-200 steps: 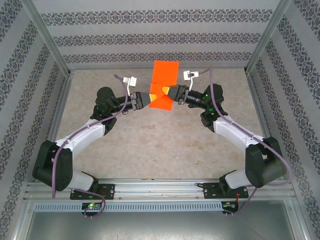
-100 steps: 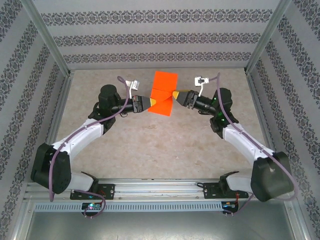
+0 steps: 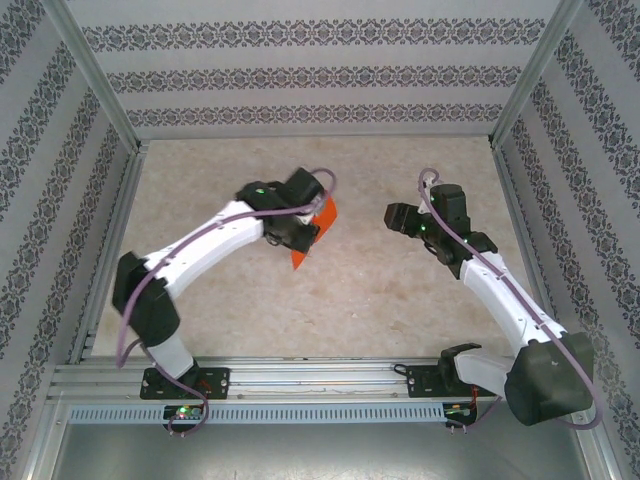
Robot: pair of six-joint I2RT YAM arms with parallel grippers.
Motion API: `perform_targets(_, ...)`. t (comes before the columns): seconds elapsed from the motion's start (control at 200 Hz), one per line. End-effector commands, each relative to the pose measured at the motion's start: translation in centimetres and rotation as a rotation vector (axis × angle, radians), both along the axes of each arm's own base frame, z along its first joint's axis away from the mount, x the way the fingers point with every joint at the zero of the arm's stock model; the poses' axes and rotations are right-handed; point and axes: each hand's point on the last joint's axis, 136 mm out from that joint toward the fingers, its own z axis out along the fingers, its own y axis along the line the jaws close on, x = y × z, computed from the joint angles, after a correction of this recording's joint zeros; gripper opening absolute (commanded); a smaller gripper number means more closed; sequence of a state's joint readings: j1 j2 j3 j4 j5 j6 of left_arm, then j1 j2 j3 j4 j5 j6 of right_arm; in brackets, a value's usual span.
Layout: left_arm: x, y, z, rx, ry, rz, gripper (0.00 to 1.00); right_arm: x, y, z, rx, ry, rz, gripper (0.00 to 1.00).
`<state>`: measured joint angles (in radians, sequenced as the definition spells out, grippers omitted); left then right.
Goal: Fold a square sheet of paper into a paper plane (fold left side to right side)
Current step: Turn over the paper at the center of the table.
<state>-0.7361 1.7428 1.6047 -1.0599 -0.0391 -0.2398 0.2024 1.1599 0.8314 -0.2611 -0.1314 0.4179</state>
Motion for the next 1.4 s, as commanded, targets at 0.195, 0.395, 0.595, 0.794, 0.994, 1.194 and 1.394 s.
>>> perform_targets(0.195, 0.3, 7.1, 1.3, 0.58, -0.239, 0.231, 0.0, -1.2, -3.4, -3.1, -0.077, 0.12, -0.114, 0.74)
perform_targets(0.395, -1.5, 6.2, -3.9, 0.59, -0.138, 0.285, 0.0, -1.2, -3.5, -3.7, -0.051, 0.13, -0.115, 0.74)
perform_targets(0.595, -2.8, 1.0, -8.5, 0.352, 0.045, 0.287, 0.02, -1.2, -3.4, -4.1, -0.029, 0.142, -0.107, 0.74)
perform_targets(0.794, -2.9, -3.4, -10.0, 0.157, 0.143, 0.277, 0.09, -1.4, -3.2, -4.4, -0.01, 0.154, -0.098, 0.74)
perform_targets(0.994, -3.0, -5.1, -10.9, 0.079, 0.203, 0.268, 0.16, -1.5, -3.0, -4.7, 0.002, 0.163, -0.089, 0.74)
perform_targets(1.194, -2.8, -7.0, -10.2, -0.03, 0.23, 0.246, 0.46, -1.3, -2.5, -5.0, 0.026, 0.177, -0.071, 0.74)
perform_targets(1.394, -1.5, -9.2, -7.4, -0.222, 0.222, 0.213, 0.62, -1.2, -1.4, -5.3, 0.078, 0.208, -0.03, 0.75)
